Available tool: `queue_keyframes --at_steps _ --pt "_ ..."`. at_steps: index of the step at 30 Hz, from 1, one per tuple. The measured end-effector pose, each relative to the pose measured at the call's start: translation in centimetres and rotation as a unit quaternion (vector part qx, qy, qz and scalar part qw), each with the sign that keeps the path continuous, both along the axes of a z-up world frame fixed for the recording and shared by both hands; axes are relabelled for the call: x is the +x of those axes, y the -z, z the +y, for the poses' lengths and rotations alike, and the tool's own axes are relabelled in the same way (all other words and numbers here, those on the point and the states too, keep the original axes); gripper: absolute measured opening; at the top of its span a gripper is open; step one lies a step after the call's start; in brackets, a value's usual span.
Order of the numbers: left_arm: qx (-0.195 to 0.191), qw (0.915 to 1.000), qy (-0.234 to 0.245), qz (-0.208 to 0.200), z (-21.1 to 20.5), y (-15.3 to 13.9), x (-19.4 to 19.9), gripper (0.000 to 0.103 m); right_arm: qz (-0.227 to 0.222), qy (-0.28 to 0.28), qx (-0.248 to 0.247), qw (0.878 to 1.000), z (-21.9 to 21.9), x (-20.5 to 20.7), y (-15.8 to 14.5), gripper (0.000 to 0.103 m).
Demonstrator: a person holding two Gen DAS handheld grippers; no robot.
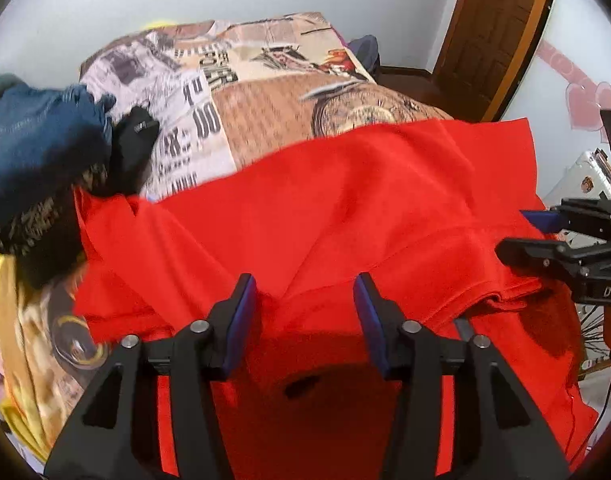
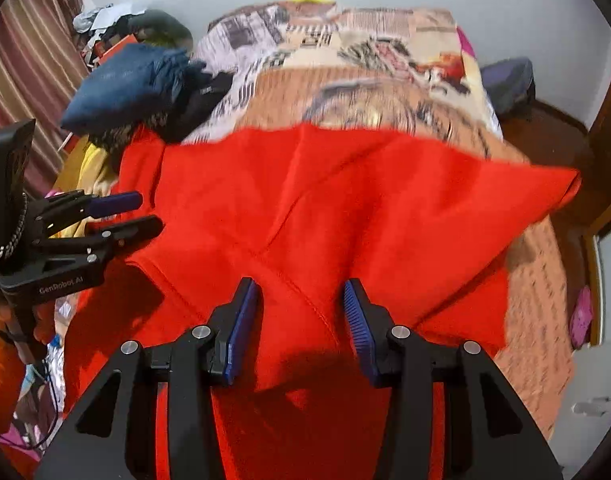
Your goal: Fold large clothes
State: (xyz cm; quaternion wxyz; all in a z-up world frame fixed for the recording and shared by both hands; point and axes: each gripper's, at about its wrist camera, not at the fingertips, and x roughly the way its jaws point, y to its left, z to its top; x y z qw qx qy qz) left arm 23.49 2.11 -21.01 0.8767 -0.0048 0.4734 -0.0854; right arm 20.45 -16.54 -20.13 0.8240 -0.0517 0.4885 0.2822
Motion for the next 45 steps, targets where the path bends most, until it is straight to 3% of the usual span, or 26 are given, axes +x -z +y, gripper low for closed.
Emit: queue_keyframes --at_steps 3,8,16,19,23,29,35,39,41,44,45 --pt "-0.002 1.0 -0.005 0.0 0.1 0.4 -0.8 0.056 -0.004 0.003 -0.004 1.0 -0.4 -0.6 -0.1 0.048" --pt "0.004 0.9999 -0.011 -0.012 0.6 -0.5 -1.3 0.056 -0.008 0.022 0.005 1.0 -1.2 -0.5 -0.7 0.048" --pt "0.017 0.9967 -0.06 -0.051 4.1 -3.2 -0.6 0.058 -0.045 0.086 0.02 0.995 -3.9 1.0 -3.0 0.048" --pt "0.016 0.9932 -0.097 -0.062 6.5 -3.5 -0.1 0.068 -0.048 0.12 0.033 0.991 -5.6 1.8 -3.5 0.048" --pt "-0.034 0.9825 -0.175 -0.052 11.2 -2.6 0.9 0.087 -0.038 0.158 0.045 0.986 -7.6 2.8 -3.3 0.048" --pt "-0.141 0.9523 -0.27 0.008 17.9 1.4 3.1 0.087 -0.007 0.202 0.056 0.978 -10.0 4.0 -1.7 0.048" --pt "-0.175 0.9375 -0.296 0.054 19.5 5.6 4.3 0.087 0.021 0.205 0.064 0.976 -10.3 4.8 -0.1 0.048" --pt "-0.181 0.9374 -0.288 0.074 19.3 7.7 4.5 0.091 0.04 0.199 0.071 0.977 -10.2 5.5 1.1 0.048" --pt "-0.202 0.9329 -0.287 0.081 19.4 8.9 4.2 0.096 0.055 0.196 0.076 0.976 -10.1 5.8 1.9 0.05" --pt "-0.255 0.9188 -0.288 0.088 20.2 10.3 3.6 0.096 0.08 0.19 0.099 0.973 -10.1 6.4 3.1 0.054" --pt "-0.258 0.9195 -0.283 0.086 20.2 10.3 3.5 0.096 0.079 0.191 0.108 0.973 -10.2 6.5 3.2 0.055"
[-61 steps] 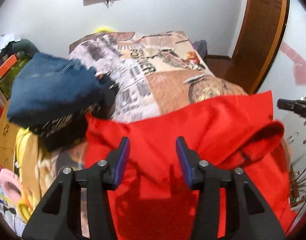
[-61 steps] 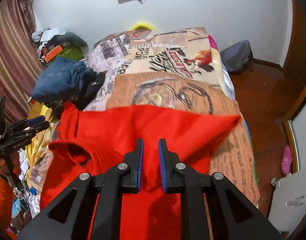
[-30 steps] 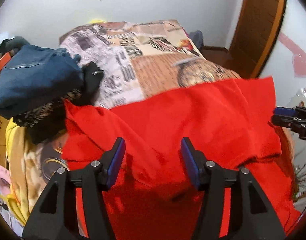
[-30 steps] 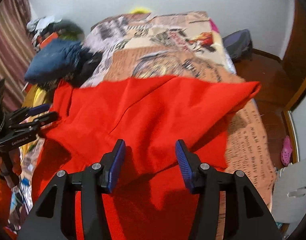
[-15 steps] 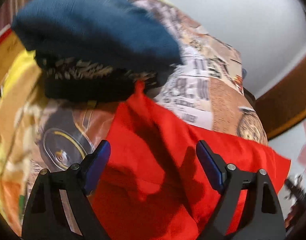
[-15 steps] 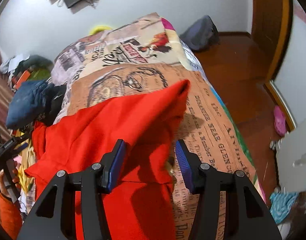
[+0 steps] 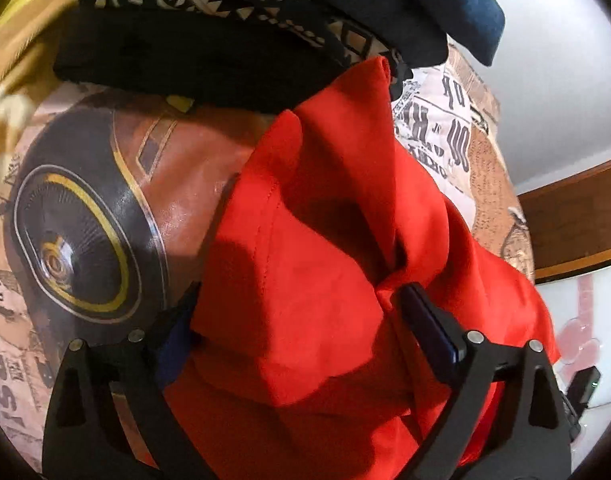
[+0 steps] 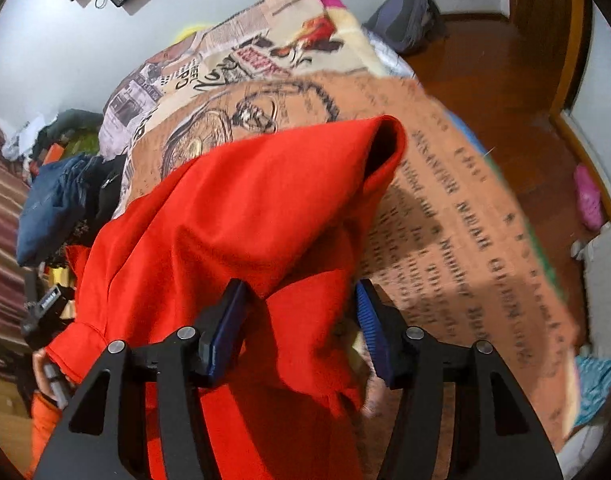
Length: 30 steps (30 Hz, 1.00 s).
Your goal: Fold large clothes
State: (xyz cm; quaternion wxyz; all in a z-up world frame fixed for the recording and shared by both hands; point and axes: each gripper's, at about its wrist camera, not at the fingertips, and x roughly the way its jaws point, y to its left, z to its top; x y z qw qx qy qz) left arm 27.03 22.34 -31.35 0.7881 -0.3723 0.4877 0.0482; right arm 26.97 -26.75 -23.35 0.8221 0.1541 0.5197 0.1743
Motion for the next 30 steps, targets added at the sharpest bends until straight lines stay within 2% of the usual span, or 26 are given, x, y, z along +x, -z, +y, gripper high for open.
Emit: queue_keyframes --at_steps 4,6,7,9,10,11,12,13,15,17,21,23,30 --pt "0.008 0.9997 0.024 -0.003 -0.7 -0.6 0.0 0.092 0.002 0.004 0.041 0.999 -0.4 0.9 0.4 0.061" --pt "0.019 0.9991 0.036 -0.014 -1.3 -1.2 0.0 0.076 0.006 0.01 0.064 0.998 -0.5 1.5 0.7 0.064" --pt "0.024 0.9984 0.045 -0.022 -1.6 -1.7 0.0 0.07 0.009 0.013 0.072 0.997 -0.5 1.7 0.8 0.064" --pt "0.031 0.9969 0.063 -0.036 -2.3 -2.5 -0.1 0.045 0.018 0.02 0.087 0.996 -0.5 2.1 0.9 0.063" --pt "0.033 0.9959 0.073 -0.042 -2.6 -2.9 -0.1 0.038 0.019 0.022 0.095 0.995 -0.4 2.1 0.8 0.058" --pt "0.035 0.9944 0.087 -0.048 -3.1 -3.5 -0.1 0.025 0.02 0.019 0.102 0.994 -0.3 2.2 0.8 0.046" --pt "0.04 0.9935 0.094 -0.05 -3.4 -3.9 0.0 0.02 0.023 0.016 0.106 0.994 -0.1 2.3 0.8 0.038" --pt "0.047 0.9926 0.099 -0.052 -3.7 -4.3 0.0 0.019 0.021 0.016 0.107 0.994 0.1 2.3 0.7 0.026" --pt "0.066 0.991 0.104 -0.054 -4.3 -5.4 0.0 0.017 0.004 0.016 0.103 0.995 0.3 2.1 0.0 0.021" --pt "0.07 0.9905 0.1 -0.063 -4.5 -6.6 -0.2 0.016 -0.031 0.011 0.1 0.994 0.3 1.6 -1.9 0.018" --pt "0.069 0.9866 0.103 -0.106 -4.9 -10.2 -0.4 0.015 -0.092 -0.005 0.11 0.99 0.1 1.1 -6.0 0.015" --pt "0.084 0.9806 0.119 -0.131 -5.4 -12.7 -0.3 0.015 -0.123 -0.009 0.097 0.988 0.4 1.0 -8.4 0.008" --pt "0.139 0.9607 0.158 -0.181 -8.3 -17.7 1.6 0.014 -0.188 -0.043 0.067 0.979 2.5 2.5 -14.0 0.008"
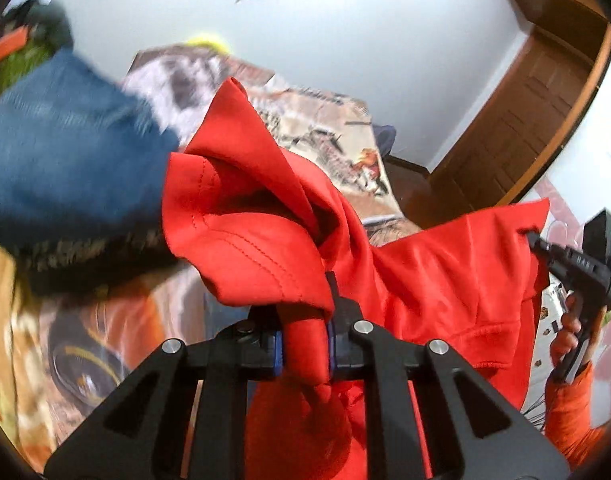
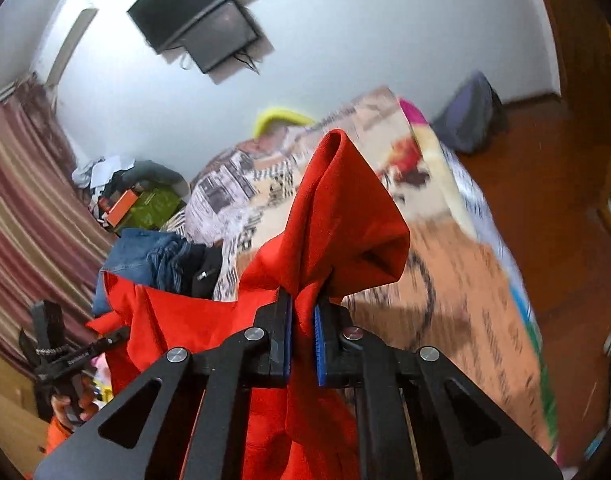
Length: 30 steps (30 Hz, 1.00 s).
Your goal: Fold large clothes
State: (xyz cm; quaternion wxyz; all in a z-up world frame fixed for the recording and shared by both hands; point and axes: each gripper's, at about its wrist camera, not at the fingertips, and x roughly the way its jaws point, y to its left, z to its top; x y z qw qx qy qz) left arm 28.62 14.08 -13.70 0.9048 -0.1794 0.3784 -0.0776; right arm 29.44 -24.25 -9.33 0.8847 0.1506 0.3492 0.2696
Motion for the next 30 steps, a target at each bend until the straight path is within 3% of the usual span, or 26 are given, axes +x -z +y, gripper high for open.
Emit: queue_keyframes --at_steps 4,8,18,22,30 --pt "0.009 0.9998 0.003 -0.018 -0.4 -1.8 2.1 0.014 -0.02 0.01 -0.017 1.0 0.4 2.3 -1.1 0.008" --pt "0.022 0.9995 -0.011 -0.019 -0.2 -1.6 5.0 0.015 -0.01 0.029 -0.039 0.999 0.6 5.2 0.2 0.008" --pt "0.032 0.9965 -0.052 0.057 3.1 5.7 11.6 0.015 0.079 0.078 -0.087 0.99 -0.3 11.5 8.1 0.008" --pt "0.014 0.9949 -0.059 0.081 4.3 8.4 12.7 0.015 0.118 0.084 -0.087 0.986 -1.3 12.9 11.2 0.008" --pt "0.101 0.9898 -0.037 0.093 1.9 9.2 12.7 0.017 0.115 0.075 -0.133 0.982 -1.0 12.4 11.3 0.011"
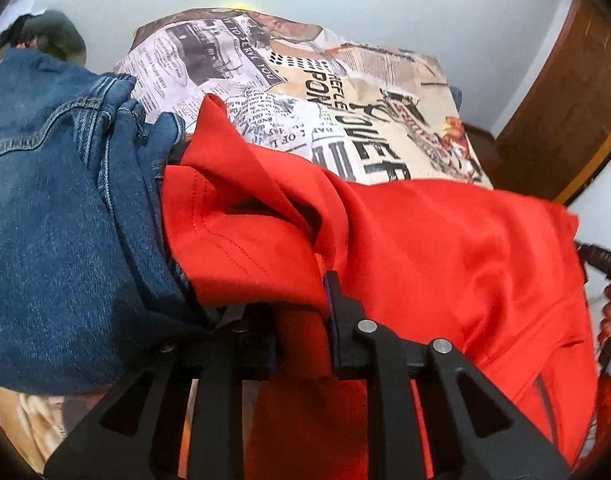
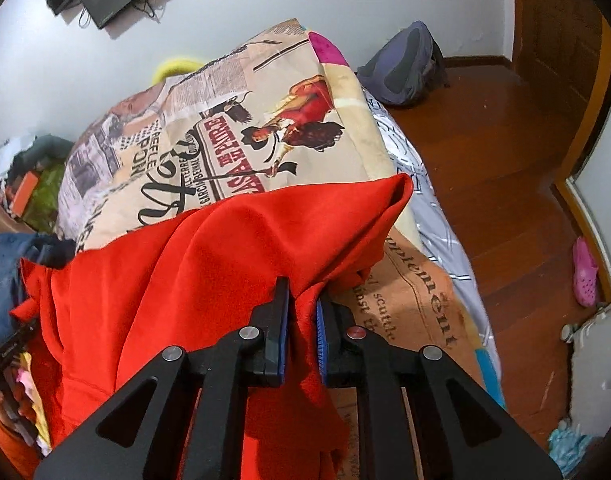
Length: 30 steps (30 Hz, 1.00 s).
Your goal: Fold large clothes
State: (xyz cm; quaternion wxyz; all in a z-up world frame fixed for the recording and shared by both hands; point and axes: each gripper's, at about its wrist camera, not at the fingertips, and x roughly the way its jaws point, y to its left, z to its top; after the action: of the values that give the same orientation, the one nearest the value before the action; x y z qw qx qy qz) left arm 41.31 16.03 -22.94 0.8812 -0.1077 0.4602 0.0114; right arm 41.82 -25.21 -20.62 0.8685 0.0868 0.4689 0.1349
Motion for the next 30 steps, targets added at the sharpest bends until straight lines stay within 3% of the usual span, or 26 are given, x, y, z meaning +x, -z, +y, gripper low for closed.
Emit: queue_keyframes --at_steps 6,12,16,20,24,30 --pt "-0.013 0.9998 -0.013 0.006 0.5 -1.0 -1.6 0.022 -0.024 -0.011 -0.064 0.998 1.0 -2.1 -2.2 0.013" --pt "-0.002 0.9998 -0.016 -0.011 0.4 -3.8 -5.0 0.022 -0.065 -0.044 -0.067 0.995 1.3 -6.5 -5.9 0.014" --pt "0.02 0.9991 -0.019 -0.033 0.0 -6.4 -7.9 0.023 -0.105 -0.059 -0.071 0.99 1.4 -10.1 -8.6 0.031" --pt "0.039 0.9974 -0.02 -0.057 -0.5 -8.8 -11.4 0.036 -0.134 -0.067 -0.065 0.987 1.2 -13.3 -10.3 0.053" --pt "0.049 0.9955 -0.018 -0.079 -1.0 -10.5 -14.4 0.052 -0.147 -0.074 -0.073 0.984 1.2 -16.0 -10.9 0.055" --pt "0.05 0.9947 -0.018 -0.088 -1.5 -11.2 -18.2 0.058 -0.14 -0.07 -0.089 0.984 1.0 -18.6 -10.1 0.055"
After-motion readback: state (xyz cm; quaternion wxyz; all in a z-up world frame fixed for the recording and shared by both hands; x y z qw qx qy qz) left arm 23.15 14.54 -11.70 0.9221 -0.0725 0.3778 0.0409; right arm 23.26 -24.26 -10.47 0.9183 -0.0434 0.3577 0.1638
